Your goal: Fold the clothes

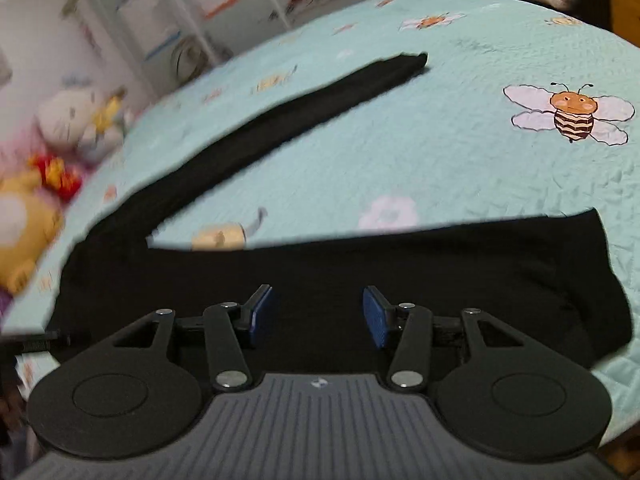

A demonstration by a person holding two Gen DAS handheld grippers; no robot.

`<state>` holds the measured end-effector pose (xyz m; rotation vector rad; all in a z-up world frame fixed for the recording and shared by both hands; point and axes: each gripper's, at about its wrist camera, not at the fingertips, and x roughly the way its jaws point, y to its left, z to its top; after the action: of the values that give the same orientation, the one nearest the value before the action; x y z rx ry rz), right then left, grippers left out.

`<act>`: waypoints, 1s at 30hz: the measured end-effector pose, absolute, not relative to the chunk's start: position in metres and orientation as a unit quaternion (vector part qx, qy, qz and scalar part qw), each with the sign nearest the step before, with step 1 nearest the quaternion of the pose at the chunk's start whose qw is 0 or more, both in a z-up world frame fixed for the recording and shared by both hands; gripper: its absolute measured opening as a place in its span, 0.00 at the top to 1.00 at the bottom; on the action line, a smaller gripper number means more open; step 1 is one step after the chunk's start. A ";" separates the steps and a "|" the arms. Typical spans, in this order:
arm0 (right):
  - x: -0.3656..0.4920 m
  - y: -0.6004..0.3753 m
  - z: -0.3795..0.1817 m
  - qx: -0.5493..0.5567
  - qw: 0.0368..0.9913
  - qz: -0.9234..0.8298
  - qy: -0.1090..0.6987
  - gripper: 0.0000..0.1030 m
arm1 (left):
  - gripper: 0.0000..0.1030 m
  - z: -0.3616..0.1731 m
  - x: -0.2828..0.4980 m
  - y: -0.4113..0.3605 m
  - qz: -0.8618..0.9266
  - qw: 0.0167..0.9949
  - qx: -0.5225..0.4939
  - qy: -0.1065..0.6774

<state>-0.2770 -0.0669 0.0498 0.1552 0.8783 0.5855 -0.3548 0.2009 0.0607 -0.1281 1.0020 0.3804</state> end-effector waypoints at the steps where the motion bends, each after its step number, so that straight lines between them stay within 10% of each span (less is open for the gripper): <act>1: -0.279 -0.073 0.046 0.065 0.864 0.267 0.422 0.52 | 0.54 0.056 -0.352 0.196 0.177 0.854 -0.053 0.487; 30: -0.296 -0.126 0.031 0.139 0.874 0.174 0.432 0.57 | 0.52 0.044 -0.340 0.180 0.181 0.838 -0.028 0.514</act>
<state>-0.2958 -0.1259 0.0311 0.2902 0.9013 0.3628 -0.3405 0.1805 0.0439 -0.0589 1.0873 0.3838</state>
